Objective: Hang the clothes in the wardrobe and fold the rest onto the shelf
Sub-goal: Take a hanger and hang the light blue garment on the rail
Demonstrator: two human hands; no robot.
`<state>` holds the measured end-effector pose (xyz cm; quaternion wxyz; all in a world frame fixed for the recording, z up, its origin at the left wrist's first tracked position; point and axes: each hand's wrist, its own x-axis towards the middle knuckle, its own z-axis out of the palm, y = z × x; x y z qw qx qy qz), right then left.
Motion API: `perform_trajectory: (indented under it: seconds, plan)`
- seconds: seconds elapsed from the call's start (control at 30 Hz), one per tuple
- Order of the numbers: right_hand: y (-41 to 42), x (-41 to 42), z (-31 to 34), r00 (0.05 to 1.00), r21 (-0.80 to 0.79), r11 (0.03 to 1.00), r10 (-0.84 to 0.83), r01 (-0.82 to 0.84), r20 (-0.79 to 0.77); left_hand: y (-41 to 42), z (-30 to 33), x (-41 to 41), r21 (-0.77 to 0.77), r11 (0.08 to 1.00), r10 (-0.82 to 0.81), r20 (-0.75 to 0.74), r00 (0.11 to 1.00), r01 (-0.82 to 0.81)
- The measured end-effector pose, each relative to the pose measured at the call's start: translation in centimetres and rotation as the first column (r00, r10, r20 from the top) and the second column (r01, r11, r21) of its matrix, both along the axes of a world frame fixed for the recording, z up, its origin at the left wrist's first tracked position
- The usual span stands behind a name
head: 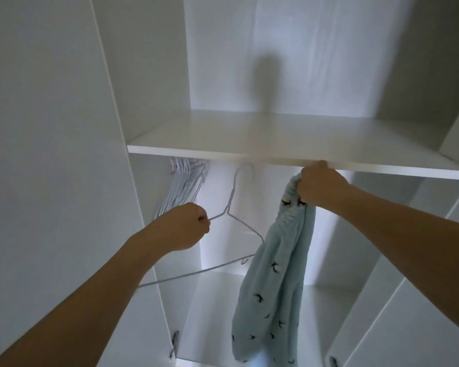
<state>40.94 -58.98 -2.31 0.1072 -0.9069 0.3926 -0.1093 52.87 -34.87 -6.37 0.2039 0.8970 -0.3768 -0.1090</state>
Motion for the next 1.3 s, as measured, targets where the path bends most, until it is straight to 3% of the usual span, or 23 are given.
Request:
perform_trajectory:
  seconds: [0.1,0.2,0.3,0.47,0.63,0.73,0.93,1.1,1.3]
  plan:
    - [-0.7,-1.5,1.2,0.999,0.131,0.991,-0.014,0.008,0.042,2.0,3.6,-3.3,-0.05,0.999,-0.014,0.138,0.99,0.021]
    - [-0.8,-2.7,2.9,0.981,0.324,0.945,-0.095,0.036,0.168,2.7,8.5,-5.7,-0.125,0.992,0.01,0.274,0.962,0.025]
    - [-1.7,-3.6,4.2,0.938,0.406,0.912,-0.191,0.061,0.289,2.0,12.8,-7.0,-0.235,0.968,0.009,0.376,0.927,0.086]
    - [-2.1,-4.8,7.1,0.836,0.383,0.923,-0.244,0.045,0.491,0.2,15.5,-9.3,-0.291,0.941,-0.037,0.418,0.908,0.172]
    - [-2.6,-6.4,9.2,0.886,0.333,0.94,-0.212,0.07,0.412,0.7,16.9,-10.1,-0.331,0.927,-0.045,0.372,0.927,0.178]
    - [-3.4,-7.7,10.0,0.844,0.365,0.92,-0.304,0.14,0.442,0.5,18.8,-11.0,-0.348,0.916,-0.058,0.376,0.925,0.199]
    - [-3.1,-8.7,12.7,0.847,0.322,0.933,-0.299,0.163,0.439,-0.4,21.0,-13.0,-0.343,0.909,-0.069,0.435,0.898,0.236]
    - [-4.4,-8.1,12.4,0.872,0.198,0.972,-0.201,0.123,0.445,-0.6,20.9,-12.9,-0.377,0.891,-0.083,0.412,0.907,0.252]
    - [-3.3,-8.3,13.9,0.839,0.134,0.991,-0.054,-0.022,0.541,-0.6,19.7,-10.8,-0.494,0.825,-0.165,0.251,0.954,0.273]
